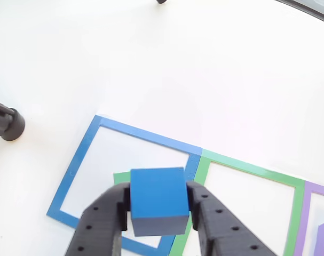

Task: Tower of hanoi

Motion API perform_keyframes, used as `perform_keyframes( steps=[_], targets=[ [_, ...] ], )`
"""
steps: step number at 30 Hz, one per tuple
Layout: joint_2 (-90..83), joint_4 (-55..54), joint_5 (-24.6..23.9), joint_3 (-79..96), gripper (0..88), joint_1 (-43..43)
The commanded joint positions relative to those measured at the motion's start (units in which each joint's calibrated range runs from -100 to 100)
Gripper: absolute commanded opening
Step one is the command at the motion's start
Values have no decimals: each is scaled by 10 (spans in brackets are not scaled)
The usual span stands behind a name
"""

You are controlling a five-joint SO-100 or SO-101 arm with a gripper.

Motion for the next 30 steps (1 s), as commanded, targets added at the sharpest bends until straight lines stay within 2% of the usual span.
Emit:
perform_keyframes(
  steps=[1, 8, 16, 23, 30],
  targets=[
    [6, -189, 4, 114, 14, 2],
    [130, -444, 4, 215, 15, -7],
    [314, -684, 4, 255, 15, -19],
    [453, -807, 4, 234, 16, -30],
    [524, -842, 4, 204, 16, -42]
  ],
)
